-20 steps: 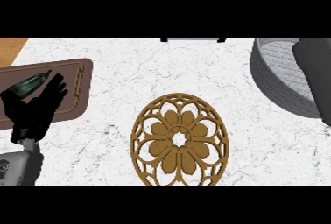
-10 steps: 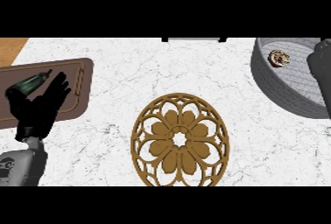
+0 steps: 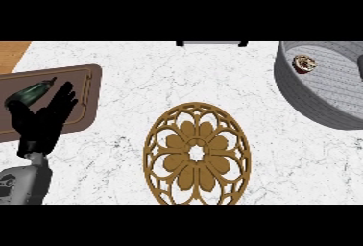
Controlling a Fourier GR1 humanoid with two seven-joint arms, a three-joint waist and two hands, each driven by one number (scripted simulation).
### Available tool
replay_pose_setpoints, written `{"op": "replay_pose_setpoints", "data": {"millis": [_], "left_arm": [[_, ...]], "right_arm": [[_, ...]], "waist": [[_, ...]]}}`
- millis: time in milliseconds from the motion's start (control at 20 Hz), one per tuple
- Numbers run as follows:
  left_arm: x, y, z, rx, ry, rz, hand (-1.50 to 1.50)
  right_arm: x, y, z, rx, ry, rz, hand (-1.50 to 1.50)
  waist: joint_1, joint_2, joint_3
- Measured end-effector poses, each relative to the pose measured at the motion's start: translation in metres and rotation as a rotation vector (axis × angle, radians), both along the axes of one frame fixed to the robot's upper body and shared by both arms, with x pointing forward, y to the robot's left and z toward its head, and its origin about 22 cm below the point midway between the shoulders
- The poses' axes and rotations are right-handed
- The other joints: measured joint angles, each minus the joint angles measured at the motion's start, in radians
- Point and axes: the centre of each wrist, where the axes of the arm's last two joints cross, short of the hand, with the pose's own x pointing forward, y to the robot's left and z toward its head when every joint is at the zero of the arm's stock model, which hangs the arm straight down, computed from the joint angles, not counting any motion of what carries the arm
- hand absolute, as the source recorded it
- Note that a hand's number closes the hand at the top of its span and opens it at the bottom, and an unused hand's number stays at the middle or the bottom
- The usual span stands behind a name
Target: Pick the cupcake from the placemat and place it in the basket
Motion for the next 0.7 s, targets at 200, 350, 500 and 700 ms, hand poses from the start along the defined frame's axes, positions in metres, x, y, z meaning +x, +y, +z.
{"op": "replay_pose_setpoints", "data": {"millis": [200, 350, 500, 700], "left_arm": [[-0.002, 0.007, -0.002, -0.005, 0.008, 0.011, 0.00], [-0.002, 0.012, 0.002, -0.002, 0.007, 0.024, 0.00], [-0.005, 0.017, 0.005, -0.005, 0.011, 0.038, 0.00], [-0.011, 0.021, -0.002, 0.004, 0.017, 0.061, 0.00]], "right_arm": [[-0.013, -0.019, 0.014, 0.080, -0.139, -0.052, -1.50], [-0.032, -0.036, 0.015, 0.131, -0.213, -0.073, -1.50], [-0.060, -0.058, 0.013, 0.179, -0.243, -0.069, -1.50], [-0.103, -0.077, 0.009, 0.212, -0.196, -0.016, -1.50]], "waist": [[-0.015, -0.005, 0.000], [-0.030, -0.010, 0.000], [-0.043, -0.015, 0.000], [-0.061, -0.019, -0.001]]}}
